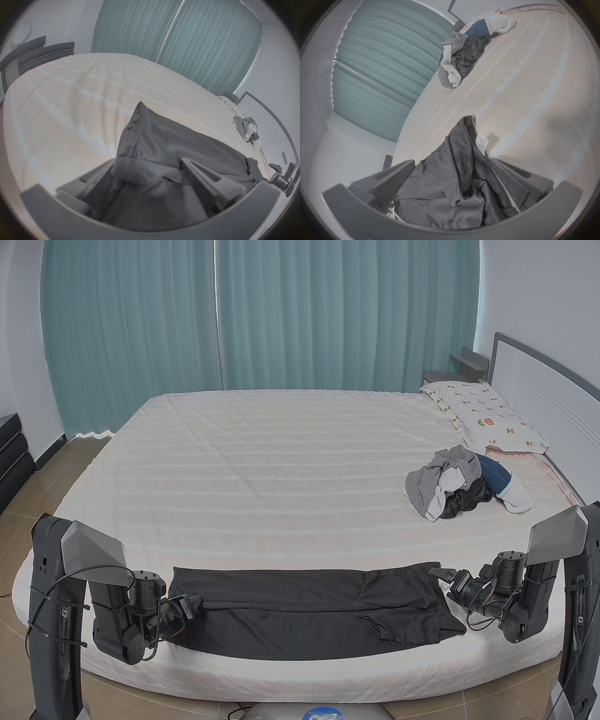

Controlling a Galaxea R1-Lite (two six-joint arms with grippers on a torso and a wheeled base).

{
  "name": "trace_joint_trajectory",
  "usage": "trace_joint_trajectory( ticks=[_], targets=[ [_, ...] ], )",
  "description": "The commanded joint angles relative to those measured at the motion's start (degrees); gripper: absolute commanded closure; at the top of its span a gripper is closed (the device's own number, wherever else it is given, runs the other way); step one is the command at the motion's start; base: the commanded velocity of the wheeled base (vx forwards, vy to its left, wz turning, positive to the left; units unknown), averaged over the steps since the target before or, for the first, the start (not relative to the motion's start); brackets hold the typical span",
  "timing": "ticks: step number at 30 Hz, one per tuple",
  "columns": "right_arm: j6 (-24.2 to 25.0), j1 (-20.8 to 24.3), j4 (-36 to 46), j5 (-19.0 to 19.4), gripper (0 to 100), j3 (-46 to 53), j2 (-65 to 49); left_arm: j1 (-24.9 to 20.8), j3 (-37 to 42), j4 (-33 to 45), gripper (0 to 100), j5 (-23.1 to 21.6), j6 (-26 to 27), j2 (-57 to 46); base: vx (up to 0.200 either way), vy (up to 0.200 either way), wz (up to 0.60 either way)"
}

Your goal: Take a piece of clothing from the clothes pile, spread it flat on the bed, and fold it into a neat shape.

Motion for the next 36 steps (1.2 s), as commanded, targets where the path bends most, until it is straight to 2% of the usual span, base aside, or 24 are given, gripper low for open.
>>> trace_joint_trajectory(
  ticks=[1, 9, 17, 22, 29, 32, 36],
  targets=[
    [0.0, 0.0, 0.0, 0.0, 0, 0.1, 0.0, 0.0, 0.5, 0.0, 100, 0.5, -0.3, -0.2, 0.0, 0.0, 0.0],
    [-0.1, 0.0, -0.1, 0.0, 0, 0.2, 0.0, 1.4, 0.8, 0.0, 100, 3.3, -0.5, -1.9, 0.0, 0.0, 0.0],
    [0.0, 0.0, -0.1, 0.0, 0, 0.3, 0.0, 3.6, 1.0, 0.0, 100, 3.2, -0.7, -3.0, 0.0, 0.0, 0.0],
    [0.0, 0.0, -0.1, 0.0, 0, 0.3, 0.0, 6.5, 2.0, 0.0, 100, 2.3, -0.8, -5.9, 0.0, 0.0, 0.0],
    [0.0, 0.0, -0.2, 0.0, 0, 0.3, 0.0, 7.2, 3.0, 0.0, 100, 1.8, -1.8, -6.4, 0.0, 0.0, 0.0],
    [0.0, 0.0, -0.2, 0.0, 0, 0.3, 0.0, 8.3, 3.8, 0.0, 100, -0.7, -3.3, -7.6, 0.0, 0.0, 0.0],
    [0.0, 0.0, -0.2, 0.0, 0, 0.3, 0.0, 8.9, 3.7, 0.0, 100, -1.1, -3.6, -7.6, 0.0, 0.0, 0.0]
  ],
)
